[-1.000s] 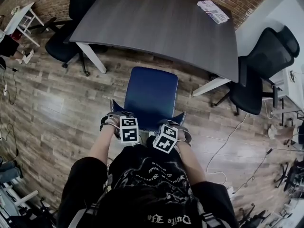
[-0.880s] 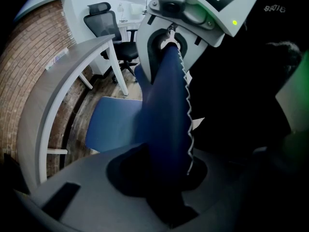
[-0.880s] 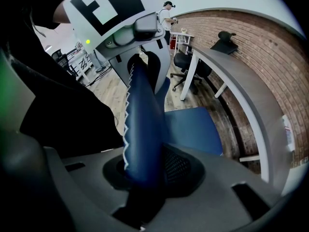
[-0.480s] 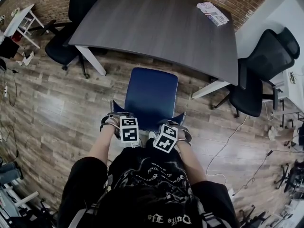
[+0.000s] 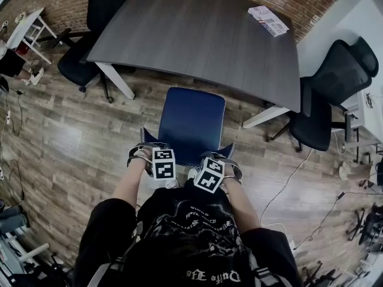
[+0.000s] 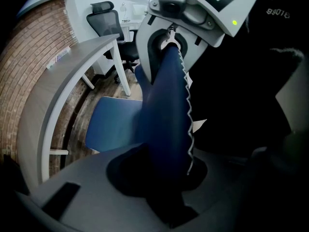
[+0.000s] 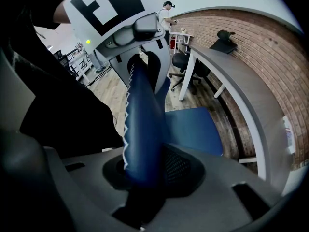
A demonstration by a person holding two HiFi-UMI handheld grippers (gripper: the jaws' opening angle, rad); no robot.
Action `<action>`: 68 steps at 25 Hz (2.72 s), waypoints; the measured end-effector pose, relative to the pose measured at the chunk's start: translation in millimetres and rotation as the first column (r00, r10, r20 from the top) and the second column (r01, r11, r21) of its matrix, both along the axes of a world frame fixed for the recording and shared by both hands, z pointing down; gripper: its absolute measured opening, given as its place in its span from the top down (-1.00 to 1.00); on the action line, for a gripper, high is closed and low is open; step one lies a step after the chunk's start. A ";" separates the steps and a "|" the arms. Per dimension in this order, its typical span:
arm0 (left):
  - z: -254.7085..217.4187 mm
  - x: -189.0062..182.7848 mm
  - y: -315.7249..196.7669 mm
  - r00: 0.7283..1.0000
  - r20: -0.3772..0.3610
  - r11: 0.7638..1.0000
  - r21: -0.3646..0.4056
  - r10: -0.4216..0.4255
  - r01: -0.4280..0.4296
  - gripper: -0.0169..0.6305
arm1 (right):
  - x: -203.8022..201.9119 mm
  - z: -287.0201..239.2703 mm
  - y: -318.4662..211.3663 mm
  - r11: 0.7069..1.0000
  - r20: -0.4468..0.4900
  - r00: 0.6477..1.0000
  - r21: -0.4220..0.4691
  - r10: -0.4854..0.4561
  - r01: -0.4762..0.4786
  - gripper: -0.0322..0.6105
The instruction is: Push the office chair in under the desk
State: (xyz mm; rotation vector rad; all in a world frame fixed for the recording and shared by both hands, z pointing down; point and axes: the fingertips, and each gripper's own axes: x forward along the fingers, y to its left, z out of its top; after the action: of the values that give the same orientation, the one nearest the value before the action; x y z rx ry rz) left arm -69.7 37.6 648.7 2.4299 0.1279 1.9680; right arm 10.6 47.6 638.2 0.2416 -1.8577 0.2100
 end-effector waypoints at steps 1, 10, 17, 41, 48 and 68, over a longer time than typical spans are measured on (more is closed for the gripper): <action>0.0 0.5 -1.7 1.000 0.001 1.000 -0.001 0.000 0.000 0.65 | 0.7 -0.1 -1.7 1.000 0.000 1.000 -0.001 0.000 0.000 0.59; -2.0 4.0 -17.5 1.000 0.002 1.000 -0.002 -0.003 0.003 0.65 | 3.9 -2.7 -18.7 1.000 0.004 1.000 0.004 0.001 -0.001 0.59; -0.8 9.8 -25.1 1.000 0.002 1.000 0.010 -0.012 0.012 0.65 | 9.8 -1.4 -25.8 1.000 0.001 1.000 0.005 0.000 0.000 0.59; -1.3 23.4 -59.3 0.999 0.013 0.999 0.014 -0.042 0.042 0.65 | 24.2 -2.0 -60.6 1.000 0.009 1.000 0.000 -0.015 0.015 0.59; 0.1 25.3 -66.0 0.998 0.021 0.998 0.018 -0.060 0.059 0.65 | 26.4 -0.5 -66.7 1.000 0.009 1.000 -0.003 -0.025 0.025 0.59; 0.7 31.8 -78.0 0.993 0.038 0.994 0.007 -0.110 0.110 0.64 | 33.7 -0.9 -80.3 0.999 0.014 0.999 0.002 -0.046 0.046 0.59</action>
State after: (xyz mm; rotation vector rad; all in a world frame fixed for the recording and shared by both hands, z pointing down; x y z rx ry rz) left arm -37.9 -40.4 649.3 2.3451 -0.0109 1.9688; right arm 44.3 -32.7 637.3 0.1984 -1.8756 0.1787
